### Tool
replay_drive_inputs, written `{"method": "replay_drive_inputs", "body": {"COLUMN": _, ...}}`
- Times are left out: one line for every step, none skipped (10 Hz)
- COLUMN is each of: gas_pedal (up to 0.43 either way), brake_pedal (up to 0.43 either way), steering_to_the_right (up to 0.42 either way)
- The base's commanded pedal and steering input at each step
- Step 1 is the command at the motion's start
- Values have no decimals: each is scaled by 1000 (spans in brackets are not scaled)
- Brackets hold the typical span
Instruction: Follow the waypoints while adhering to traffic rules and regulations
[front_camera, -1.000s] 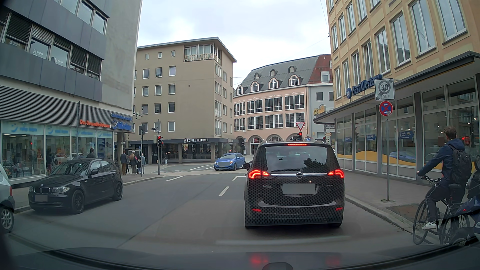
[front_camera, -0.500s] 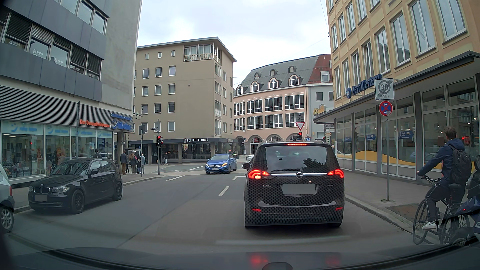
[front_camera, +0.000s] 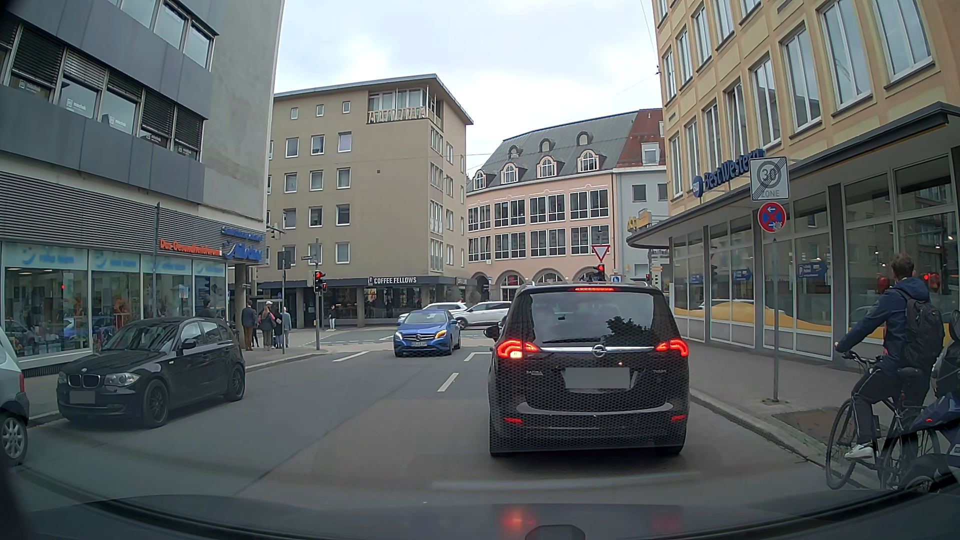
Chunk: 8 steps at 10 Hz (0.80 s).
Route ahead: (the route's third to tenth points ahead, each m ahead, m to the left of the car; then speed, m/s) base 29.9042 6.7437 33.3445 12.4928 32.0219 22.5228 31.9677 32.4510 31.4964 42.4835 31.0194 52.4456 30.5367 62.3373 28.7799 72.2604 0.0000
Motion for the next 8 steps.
{"method": "replay_drive_inputs", "body": {"gas_pedal": 0, "brake_pedal": 159, "steering_to_the_right": -124}}
{"method": "replay_drive_inputs", "body": {"gas_pedal": 0, "brake_pedal": 165, "steering_to_the_right": -124}}
{"method": "replay_drive_inputs", "body": {"gas_pedal": 0, "brake_pedal": 165, "steering_to_the_right": -124}}
{"method": "replay_drive_inputs", "body": {"gas_pedal": 0, "brake_pedal": 165, "steering_to_the_right": -124}}
{"method": "replay_drive_inputs", "body": {"gas_pedal": 0, "brake_pedal": 165, "steering_to_the_right": -129}}
{"method": "replay_drive_inputs", "body": {"gas_pedal": 0, "brake_pedal": 165, "steering_to_the_right": -129}}
{"method": "replay_drive_inputs", "body": {"gas_pedal": 0, "brake_pedal": 165, "steering_to_the_right": -129}}
{"method": "replay_drive_inputs", "body": {"gas_pedal": 0, "brake_pedal": 165, "steering_to_the_right": -129}}
